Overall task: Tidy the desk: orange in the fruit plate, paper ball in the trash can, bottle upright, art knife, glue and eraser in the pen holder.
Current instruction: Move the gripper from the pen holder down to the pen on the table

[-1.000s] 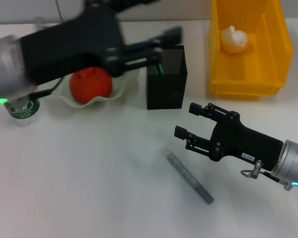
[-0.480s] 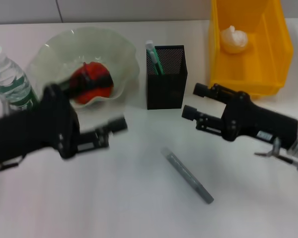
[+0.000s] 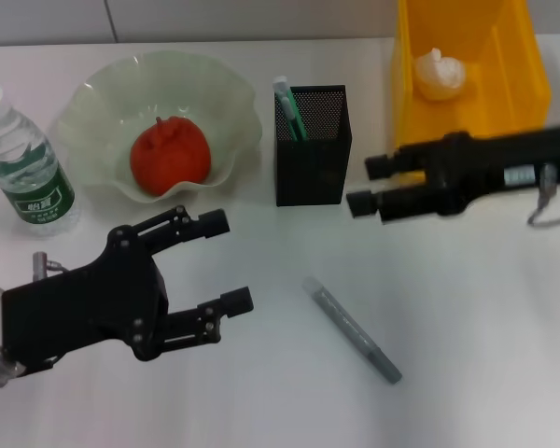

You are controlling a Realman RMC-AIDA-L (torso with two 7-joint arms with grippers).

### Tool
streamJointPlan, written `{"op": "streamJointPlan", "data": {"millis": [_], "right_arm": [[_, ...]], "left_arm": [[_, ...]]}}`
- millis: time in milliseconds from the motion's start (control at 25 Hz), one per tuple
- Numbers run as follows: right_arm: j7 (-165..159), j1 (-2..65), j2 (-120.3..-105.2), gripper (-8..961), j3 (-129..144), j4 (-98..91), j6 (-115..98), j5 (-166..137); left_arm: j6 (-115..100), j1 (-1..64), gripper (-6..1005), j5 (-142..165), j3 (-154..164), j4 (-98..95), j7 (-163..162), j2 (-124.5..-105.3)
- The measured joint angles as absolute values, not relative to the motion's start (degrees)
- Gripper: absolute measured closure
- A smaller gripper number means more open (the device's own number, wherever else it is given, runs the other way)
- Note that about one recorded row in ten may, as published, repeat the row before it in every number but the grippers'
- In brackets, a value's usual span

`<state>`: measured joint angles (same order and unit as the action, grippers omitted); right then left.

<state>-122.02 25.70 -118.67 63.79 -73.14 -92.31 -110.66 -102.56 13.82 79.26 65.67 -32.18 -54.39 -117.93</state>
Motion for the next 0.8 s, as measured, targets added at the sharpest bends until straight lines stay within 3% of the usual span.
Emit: {"op": "streamJointPlan", "data": {"millis": [120,160,320,560,800], "right_arm": [[-134.52,31.1,-117.88,228,63.81,-79.76,-96.83,-121.79],[-140.94,36.17,-117.24,228,63.85,-81.35,-101.15,-128.64],[-146.5,43.16,-117.01,228,64.15,-80.85,-106.67,-136.09],[-154.27,55.66,-118.77,228,64.52,-70.3,-111.07,-147.1],[-155.83,62.59,-119.01,228,64.7,-56.5,-110.19,-149.36]], "left_arm": [[-102.46,13.21,197,79.27,65.65,-32.02,-53.74,-117.96],[-102.34,12.98,197,79.27,65.65,-31.99,-53.57,-117.99],[-102.18,12.44,197,79.29,65.65,-31.57,-52.45,-118.17],[-102.54,12.3,197,79.28,65.66,-30.2,-51.2,-118.21],[-102.55,12.39,197,79.18,65.66,-29.73,-51.18,-118.29]]}}
